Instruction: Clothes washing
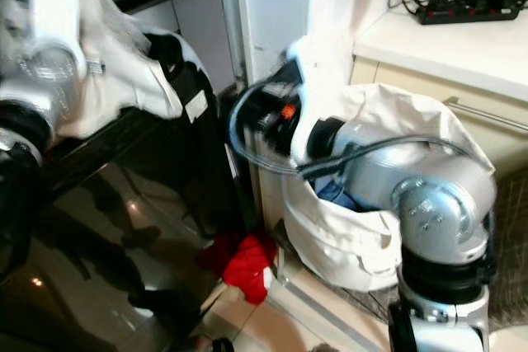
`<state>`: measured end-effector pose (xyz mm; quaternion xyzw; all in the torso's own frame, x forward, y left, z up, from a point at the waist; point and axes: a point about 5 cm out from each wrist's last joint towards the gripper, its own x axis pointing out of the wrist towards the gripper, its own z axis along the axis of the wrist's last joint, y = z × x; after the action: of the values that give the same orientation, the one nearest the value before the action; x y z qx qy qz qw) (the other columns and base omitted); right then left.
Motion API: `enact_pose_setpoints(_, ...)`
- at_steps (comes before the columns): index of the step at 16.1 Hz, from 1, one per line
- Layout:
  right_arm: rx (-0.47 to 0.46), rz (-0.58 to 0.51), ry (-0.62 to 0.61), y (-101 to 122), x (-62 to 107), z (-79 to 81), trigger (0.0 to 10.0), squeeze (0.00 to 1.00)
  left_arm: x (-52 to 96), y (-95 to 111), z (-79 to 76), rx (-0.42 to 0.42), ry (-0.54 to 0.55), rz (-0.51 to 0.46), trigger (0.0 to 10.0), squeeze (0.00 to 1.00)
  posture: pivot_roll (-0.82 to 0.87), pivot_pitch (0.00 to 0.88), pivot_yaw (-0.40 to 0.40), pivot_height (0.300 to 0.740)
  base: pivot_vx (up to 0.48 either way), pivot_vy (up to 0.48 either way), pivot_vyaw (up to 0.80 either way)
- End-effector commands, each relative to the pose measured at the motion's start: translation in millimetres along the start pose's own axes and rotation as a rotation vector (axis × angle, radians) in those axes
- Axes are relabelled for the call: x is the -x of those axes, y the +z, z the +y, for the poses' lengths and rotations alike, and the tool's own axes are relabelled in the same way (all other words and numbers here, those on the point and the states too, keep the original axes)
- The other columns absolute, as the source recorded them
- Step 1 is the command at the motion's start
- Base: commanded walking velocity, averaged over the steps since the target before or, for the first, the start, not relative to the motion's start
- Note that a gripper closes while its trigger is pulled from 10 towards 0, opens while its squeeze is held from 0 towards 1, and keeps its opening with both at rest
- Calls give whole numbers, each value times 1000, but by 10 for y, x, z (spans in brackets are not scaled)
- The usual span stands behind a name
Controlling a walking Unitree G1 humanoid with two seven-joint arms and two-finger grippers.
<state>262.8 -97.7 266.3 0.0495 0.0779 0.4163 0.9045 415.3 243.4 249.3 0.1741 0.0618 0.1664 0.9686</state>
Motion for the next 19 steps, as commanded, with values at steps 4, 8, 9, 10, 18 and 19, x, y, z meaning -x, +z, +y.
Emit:
enact_pose_setpoints(4, 32, 29, 19, -25, 13, 73, 10000, 0, -11, -18, 135, 120, 57, 48, 10000, 1000, -220, 0, 167, 740, 0, 0, 0)
enact_pose_setpoints(8, 42, 34, 39, -16, 23, 78, 10000, 0, -14, 194, 256, 105, 126, -47, 10000, 1000, -206, 0, 167, 740, 0, 0, 0)
enact_pose_setpoints(9, 42, 27, 39, -11, 18, 79, 10000, 0, -8, 291, 316, 64, 173, -98, 10000, 1000, -206, 0, 167, 740, 0, 0, 0)
enact_pose_setpoints(10, 42, 25, 39, -8, 15, 81, 10000, 0, -5, 332, 335, 55, 189, -120, 10000, 1000, -206, 0, 167, 740, 0, 0, 0)
enact_pose_setpoints(18, 50, 6, 9, 23, 11, 47, 10000, 0, 128, 913, 655, -223, 500, -405, 10000, 0, -203, 0, 168, 740, 0, 0, 0)
enact_pose_setpoints(19, 52, 4, -6, 22, 22, 28, 10000, 0, 134, 959, 651, -178, 480, -415, 10000, 0, -200, 0, 169, 740, 0, 0, 0)
